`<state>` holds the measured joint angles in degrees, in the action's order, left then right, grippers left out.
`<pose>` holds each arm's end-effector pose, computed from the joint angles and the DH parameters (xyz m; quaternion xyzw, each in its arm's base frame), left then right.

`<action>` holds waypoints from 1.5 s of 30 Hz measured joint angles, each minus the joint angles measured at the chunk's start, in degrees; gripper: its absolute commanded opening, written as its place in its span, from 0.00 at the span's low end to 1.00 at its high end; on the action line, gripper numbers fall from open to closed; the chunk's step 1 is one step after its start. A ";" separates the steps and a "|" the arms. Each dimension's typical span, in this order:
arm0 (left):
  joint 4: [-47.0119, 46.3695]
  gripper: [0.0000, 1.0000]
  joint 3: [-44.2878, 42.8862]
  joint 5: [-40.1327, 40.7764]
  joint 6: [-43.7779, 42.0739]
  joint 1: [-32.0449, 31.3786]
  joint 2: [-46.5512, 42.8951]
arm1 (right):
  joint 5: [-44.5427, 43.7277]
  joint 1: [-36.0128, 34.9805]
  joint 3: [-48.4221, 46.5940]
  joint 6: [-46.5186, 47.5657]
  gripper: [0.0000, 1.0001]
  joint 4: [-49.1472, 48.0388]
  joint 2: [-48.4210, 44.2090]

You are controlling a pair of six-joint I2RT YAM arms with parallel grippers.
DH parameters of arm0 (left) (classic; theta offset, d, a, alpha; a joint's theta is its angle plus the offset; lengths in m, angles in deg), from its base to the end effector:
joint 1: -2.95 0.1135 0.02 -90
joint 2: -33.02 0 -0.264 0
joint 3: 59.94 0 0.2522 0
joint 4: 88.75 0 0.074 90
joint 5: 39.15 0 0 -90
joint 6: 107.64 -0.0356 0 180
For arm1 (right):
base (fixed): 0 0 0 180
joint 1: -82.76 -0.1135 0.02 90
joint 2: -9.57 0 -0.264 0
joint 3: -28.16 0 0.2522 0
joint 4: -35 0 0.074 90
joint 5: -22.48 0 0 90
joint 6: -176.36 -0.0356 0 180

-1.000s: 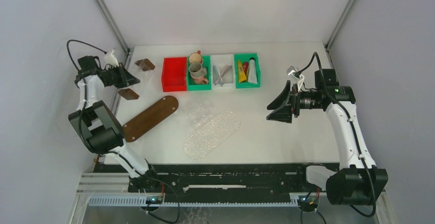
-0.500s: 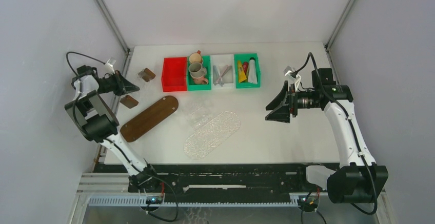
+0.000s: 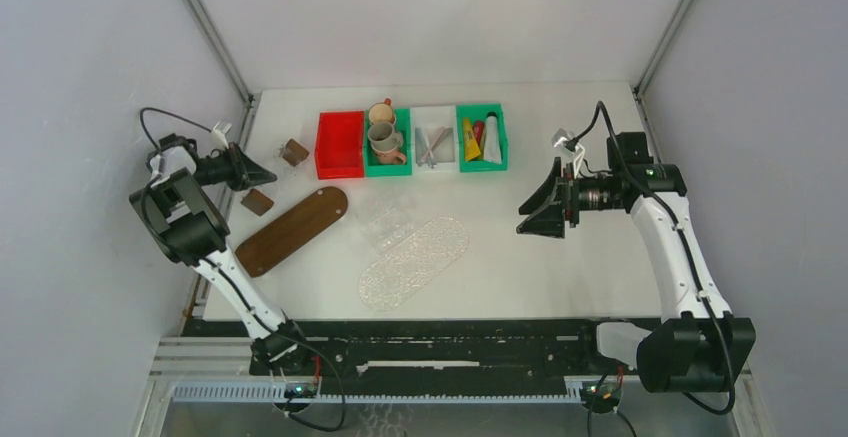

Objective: Prepare toiletry sets of a toothbrush and toothpaste on the tray
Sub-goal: Place the toothpaste holder at the center of the board.

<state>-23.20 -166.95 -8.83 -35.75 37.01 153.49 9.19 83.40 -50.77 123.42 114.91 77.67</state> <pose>0.3624 0.2079 0.1921 -0.0726 0.8617 -0.4083 0.2924 0.1990 0.0324 0.3291 -0.3480 0.6973 0.5315 0.3319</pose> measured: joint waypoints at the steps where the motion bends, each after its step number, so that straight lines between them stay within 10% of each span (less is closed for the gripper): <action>1: 0.07 0.11 0.00 -0.13 0.02 0.00 0.48 | -0.07 0.00 0.00 0.00 0.78 -0.02 0.13; 11: 1.27 0.35 -1.81 1.20 0.07 0.00 2.14 | -0.81 -0.17 0.13 -0.02 0.78 -0.44 0.76; 45: -7.96 0.58 -5.14 31.32 7.93 -1.53 -8.44 | -1.27 -1.07 0.31 0.04 0.78 -0.61 1.03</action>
<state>-31.15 -172.09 22.49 -27.81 35.48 145.05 7.92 82.33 -50.46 123.46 114.30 78.69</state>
